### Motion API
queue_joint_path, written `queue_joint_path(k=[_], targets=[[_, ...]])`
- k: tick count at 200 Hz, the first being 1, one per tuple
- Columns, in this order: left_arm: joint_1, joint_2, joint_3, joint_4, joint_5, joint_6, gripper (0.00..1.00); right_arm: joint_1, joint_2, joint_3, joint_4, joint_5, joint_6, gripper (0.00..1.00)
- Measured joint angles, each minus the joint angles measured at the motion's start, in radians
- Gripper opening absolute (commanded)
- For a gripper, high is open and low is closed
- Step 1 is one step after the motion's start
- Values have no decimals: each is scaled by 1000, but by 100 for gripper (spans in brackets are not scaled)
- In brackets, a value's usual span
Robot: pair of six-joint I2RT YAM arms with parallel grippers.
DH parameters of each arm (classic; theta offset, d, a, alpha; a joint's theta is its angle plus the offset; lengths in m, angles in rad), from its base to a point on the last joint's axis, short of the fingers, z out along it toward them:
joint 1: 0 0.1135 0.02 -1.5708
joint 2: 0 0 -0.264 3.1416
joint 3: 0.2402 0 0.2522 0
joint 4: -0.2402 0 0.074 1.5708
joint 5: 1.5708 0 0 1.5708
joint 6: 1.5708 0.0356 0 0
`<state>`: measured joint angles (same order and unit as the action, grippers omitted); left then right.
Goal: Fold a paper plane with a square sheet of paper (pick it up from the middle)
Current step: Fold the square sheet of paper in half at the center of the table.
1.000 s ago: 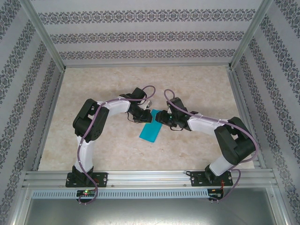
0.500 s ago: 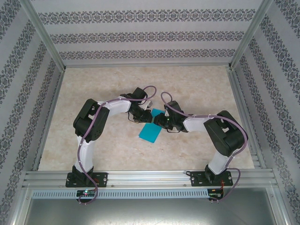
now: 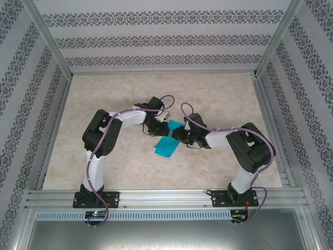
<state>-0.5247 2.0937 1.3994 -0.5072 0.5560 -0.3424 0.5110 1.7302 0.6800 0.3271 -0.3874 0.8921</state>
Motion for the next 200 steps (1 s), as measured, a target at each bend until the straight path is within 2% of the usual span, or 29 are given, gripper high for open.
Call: queue_joint_path(k=[36, 80, 117, 200], targets=[[-2, 0, 1, -1, -5, 3, 17, -11, -43, 3, -32, 5, -2, 23], [-6, 0, 5, -6, -17, 3, 17, -19, 0, 64, -35, 5, -8, 20], [-6, 0, 6, -6, -18, 3, 17, -51, 43, 67, -53, 5, -31, 18], [-6, 1, 6, -6, -23, 7, 17, -129, 27, 50, -62, -6, -106, 17]])
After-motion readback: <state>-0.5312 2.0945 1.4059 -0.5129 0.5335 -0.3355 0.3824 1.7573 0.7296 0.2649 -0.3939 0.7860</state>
